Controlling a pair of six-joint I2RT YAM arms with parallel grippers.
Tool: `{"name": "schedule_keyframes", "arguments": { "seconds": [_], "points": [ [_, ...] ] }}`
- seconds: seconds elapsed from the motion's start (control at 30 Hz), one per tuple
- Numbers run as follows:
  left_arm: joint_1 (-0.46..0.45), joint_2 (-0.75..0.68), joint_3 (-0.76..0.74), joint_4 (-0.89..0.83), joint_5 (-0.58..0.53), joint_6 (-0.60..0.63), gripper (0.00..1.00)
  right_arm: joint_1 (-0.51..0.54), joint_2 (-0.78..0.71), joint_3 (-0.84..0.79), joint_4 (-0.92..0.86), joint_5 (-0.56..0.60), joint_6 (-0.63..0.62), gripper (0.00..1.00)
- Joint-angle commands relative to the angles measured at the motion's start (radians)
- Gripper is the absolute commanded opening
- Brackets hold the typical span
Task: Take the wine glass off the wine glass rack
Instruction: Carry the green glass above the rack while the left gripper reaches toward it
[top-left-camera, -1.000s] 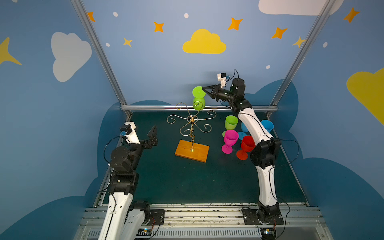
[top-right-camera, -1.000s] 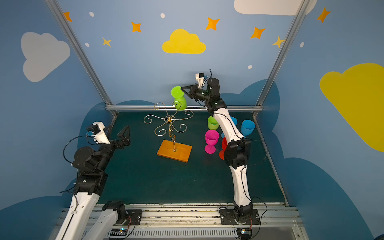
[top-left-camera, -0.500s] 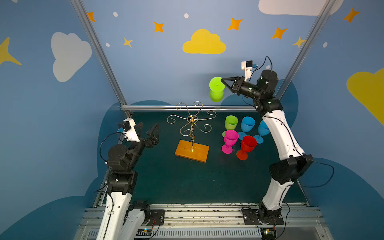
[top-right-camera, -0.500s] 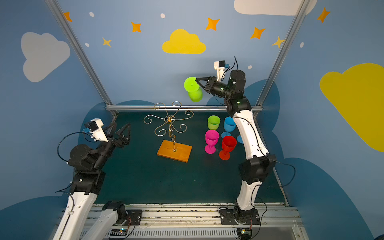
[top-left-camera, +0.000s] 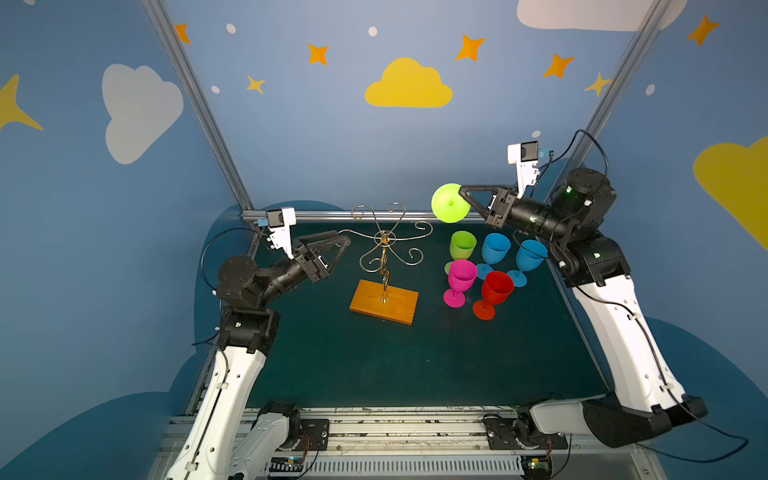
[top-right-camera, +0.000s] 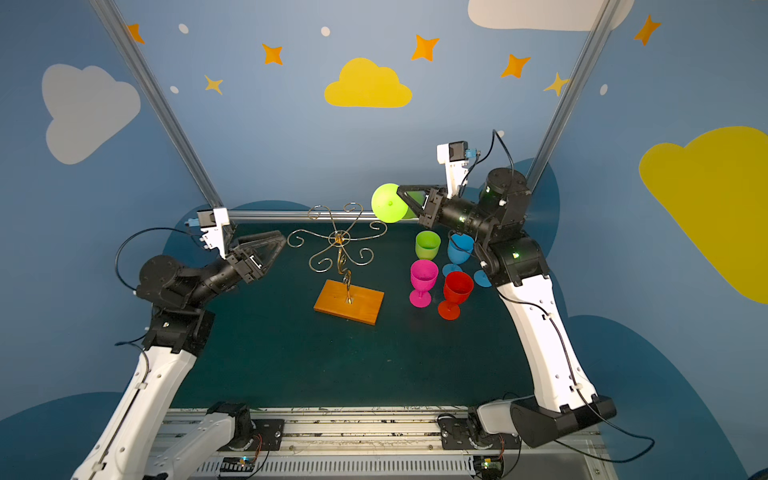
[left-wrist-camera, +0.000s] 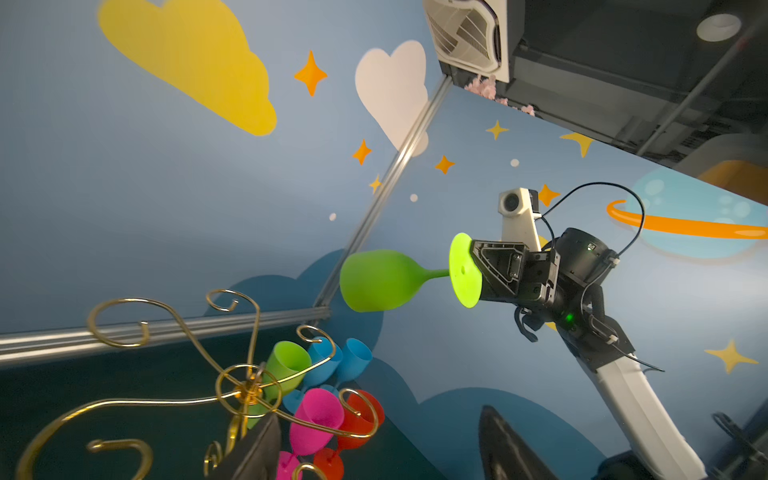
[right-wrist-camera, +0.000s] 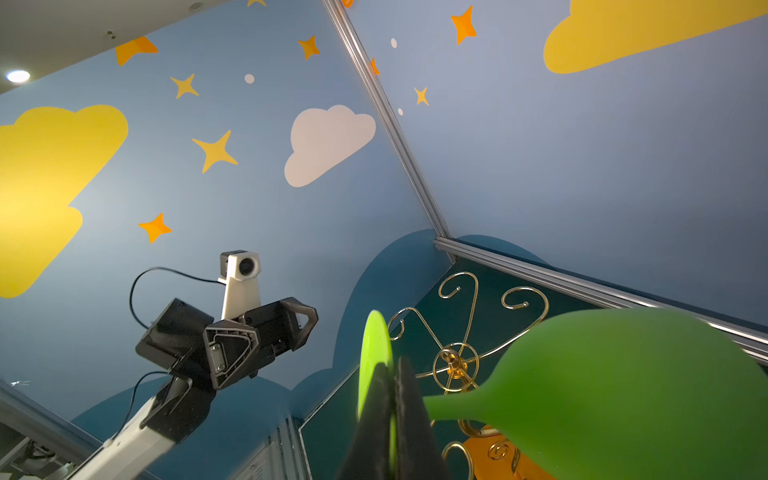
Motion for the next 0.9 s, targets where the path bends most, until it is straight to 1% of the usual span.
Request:
{"name": "schedule_keyframes", "arguments": {
  "seconds": [0.0, 0.13, 0.3, 0.47, 0.6, 0.77, 0.87],
  "points": [
    [-0.086, 0.035, 0.073, 0.052, 0.113, -0.038, 0.74, 0.035, -0.048, -0.028, -0.039, 0.042, -0.084, 0.00],
    [-0.175, 0.114, 0.139, 0.040, 0.151, -0.033, 0.72, 0.074, -0.058, -0.027, -0.061, 0.047, -0.105, 0.00],
    [-0.234, 0.177, 0.181, 0.041, 0.127, -0.013, 0.71, 0.135, -0.068, -0.033, -0.072, 0.071, -0.128, 0.00],
    [-0.273, 0.229, 0.202, 0.051, 0.093, 0.000, 0.69, 0.201, -0.070, -0.035, -0.083, 0.096, -0.148, 0.00],
    [-0.299, 0.262, 0.200, 0.110, 0.084, -0.030, 0.68, 0.252, -0.064, -0.033, -0.100, 0.128, -0.172, 0.00],
    [-0.331, 0.283, 0.210, 0.119, 0.077, -0.030, 0.64, 0.307, -0.058, -0.033, -0.101, 0.164, -0.192, 0.00],
    [-0.342, 0.283, 0.215, 0.117, 0.074, -0.030, 0.60, 0.337, -0.049, -0.029, -0.107, 0.195, -0.209, 0.00]
  ]
}}
